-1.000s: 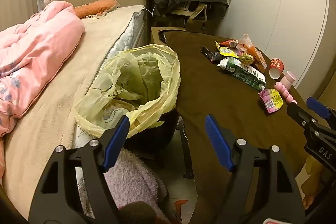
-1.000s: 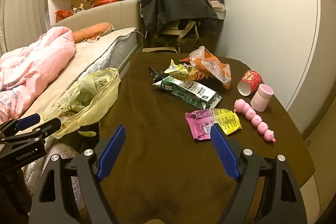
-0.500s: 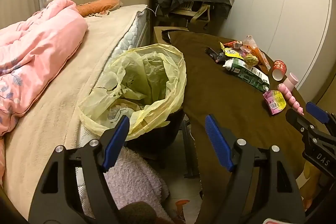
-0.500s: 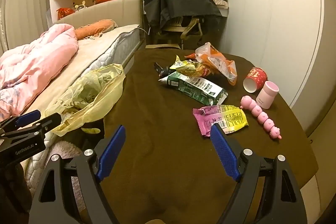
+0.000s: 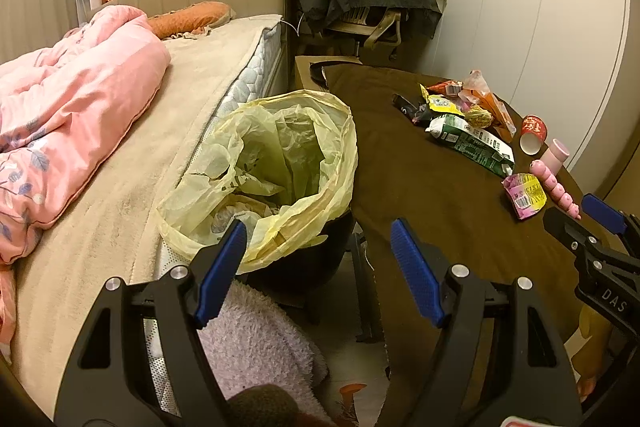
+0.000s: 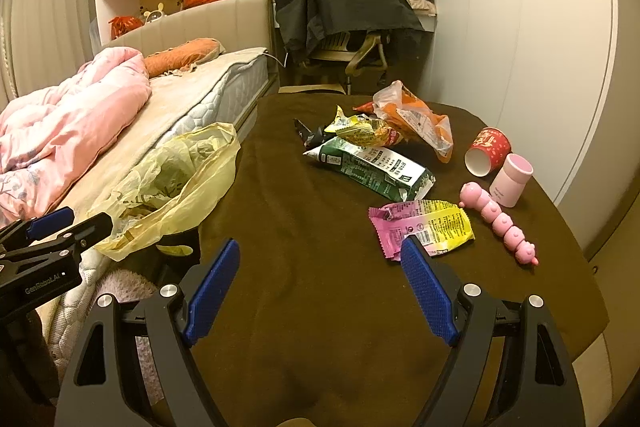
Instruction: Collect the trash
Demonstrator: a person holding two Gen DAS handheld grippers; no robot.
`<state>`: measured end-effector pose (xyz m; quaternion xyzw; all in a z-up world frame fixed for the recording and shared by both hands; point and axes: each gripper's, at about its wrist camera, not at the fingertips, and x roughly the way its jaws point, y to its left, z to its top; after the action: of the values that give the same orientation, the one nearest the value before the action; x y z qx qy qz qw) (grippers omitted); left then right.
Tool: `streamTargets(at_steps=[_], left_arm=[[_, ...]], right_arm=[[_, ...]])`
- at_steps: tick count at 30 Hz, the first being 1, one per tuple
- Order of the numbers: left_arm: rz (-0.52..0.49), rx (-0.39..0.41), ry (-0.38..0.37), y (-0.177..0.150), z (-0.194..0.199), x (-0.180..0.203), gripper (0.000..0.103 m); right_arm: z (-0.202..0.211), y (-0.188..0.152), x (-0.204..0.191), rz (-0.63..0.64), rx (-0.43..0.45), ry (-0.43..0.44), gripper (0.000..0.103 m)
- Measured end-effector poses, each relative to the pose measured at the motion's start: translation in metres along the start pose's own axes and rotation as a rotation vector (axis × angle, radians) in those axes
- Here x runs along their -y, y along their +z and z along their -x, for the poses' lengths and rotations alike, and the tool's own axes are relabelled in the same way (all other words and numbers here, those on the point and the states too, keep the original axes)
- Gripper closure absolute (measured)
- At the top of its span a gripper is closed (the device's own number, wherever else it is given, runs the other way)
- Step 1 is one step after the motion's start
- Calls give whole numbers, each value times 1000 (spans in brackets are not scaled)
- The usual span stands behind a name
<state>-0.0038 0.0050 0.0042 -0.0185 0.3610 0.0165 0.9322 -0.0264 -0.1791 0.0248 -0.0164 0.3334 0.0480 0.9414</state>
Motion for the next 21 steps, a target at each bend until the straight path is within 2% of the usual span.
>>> streamTargets(at_steps=[21], left_arm=[[2,-1,-1,0,-1,-3,32]], right_arm=[[0,1,0,-1,1,1,25]])
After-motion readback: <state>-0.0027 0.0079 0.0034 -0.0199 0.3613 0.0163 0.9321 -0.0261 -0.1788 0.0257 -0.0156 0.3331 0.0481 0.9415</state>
